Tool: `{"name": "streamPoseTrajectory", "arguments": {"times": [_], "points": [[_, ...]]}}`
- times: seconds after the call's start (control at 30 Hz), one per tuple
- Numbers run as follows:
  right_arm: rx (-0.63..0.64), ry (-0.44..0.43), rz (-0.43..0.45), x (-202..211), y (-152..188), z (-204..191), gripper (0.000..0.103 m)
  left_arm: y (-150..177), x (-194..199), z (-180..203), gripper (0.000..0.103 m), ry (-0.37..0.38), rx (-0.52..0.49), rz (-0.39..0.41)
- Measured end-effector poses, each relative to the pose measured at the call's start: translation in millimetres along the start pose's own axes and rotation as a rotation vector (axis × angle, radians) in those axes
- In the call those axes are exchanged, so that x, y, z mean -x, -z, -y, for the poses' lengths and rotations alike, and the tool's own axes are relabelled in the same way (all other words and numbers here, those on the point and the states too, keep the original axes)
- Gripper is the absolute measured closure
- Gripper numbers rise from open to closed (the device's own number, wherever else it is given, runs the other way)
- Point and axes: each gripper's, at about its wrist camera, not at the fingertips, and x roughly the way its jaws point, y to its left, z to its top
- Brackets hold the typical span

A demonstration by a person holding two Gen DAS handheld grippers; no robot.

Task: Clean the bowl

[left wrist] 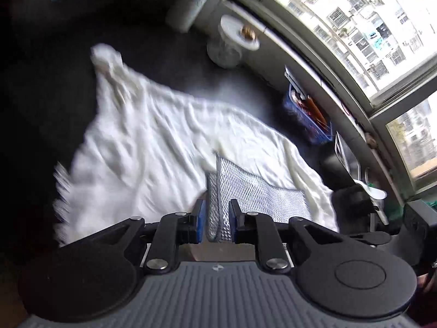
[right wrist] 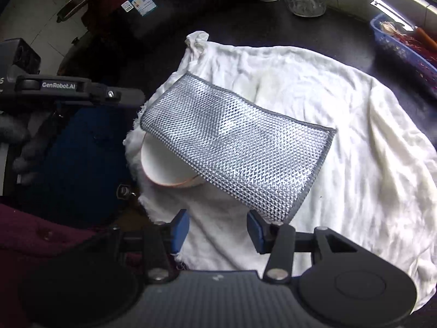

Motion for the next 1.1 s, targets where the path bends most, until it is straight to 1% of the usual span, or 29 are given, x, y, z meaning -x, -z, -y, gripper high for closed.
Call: {"name": "streamPoseTrajectory", "arguments": {"times": [0.03,0.07,0.1,0.13,0.2,0.27,0.37,0.47,0.57,0.63,0.67,0.7,0.77,0.8,0.87,0.93,1.0,1.1], "points": [[-0.005,0.004,0.005,1,-1,3,0.055,2,-7,-1,0.087,0.007,0.008,-0.025],[-0.010,0.008,0.010,1,-2,6,0.055,6,-12,0,0.087,0.059,0.010,-0.062],[-0.014,0.012,0.015,2,-3,9,0.055,11,-14,2,0.087,0.091,0.006,-0.085],[-0.019,0.016,0.020,2,-4,12,0.055,16,-15,6,0.087,0.099,-0.006,-0.105],[-0.032,0.014,0.034,2,-9,20,0.055,25,-20,10,0.087,0.088,-0.013,-0.131],[-0.038,0.010,0.052,-2,-16,26,0.055,31,-26,9,0.087,0.100,0.013,-0.149],[-0.040,0.017,0.069,-9,-27,31,0.055,35,-28,8,0.087,0.096,0.041,-0.149],[-0.035,0.039,0.057,-11,-30,33,0.054,35,-27,5,0.087,0.089,0.059,-0.139],[-0.041,0.068,0.041,4,-22,34,0.053,35,-25,3,0.087,0.089,0.060,-0.134],[-0.070,0.064,0.073,23,-17,33,0.052,35,-25,3,0.087,0.092,0.059,-0.135],[-0.084,0.059,0.095,33,-15,32,0.049,35,-26,2,0.087,0.094,0.059,-0.135],[-0.095,0.052,0.114,40,-15,30,0.041,34,-26,2,0.087,0.096,0.058,-0.137],[-0.104,0.027,0.145,45,-21,23,0.036,34,-27,2,0.087,0.103,0.055,-0.145],[-0.106,0.022,0.155,45,-24,20,0.035,34,-28,2,0.087,0.104,0.051,-0.147],[-0.094,0.040,0.149,31,-37,14,0.035,34,-28,2,0.087,0.105,0.044,-0.151],[-0.091,0.039,0.132,12,-52,12,0.035,34,-29,3,0.087,0.105,0.034,-0.154],[-0.098,0.019,0.079,-12,-65,12,0.035,34,-29,2,0.087,0.105,0.024,-0.157],[-0.102,-0.022,0.012,-36,-71,11,0.035,34,-30,1,0.087,0.107,0.017,-0.161]]}}
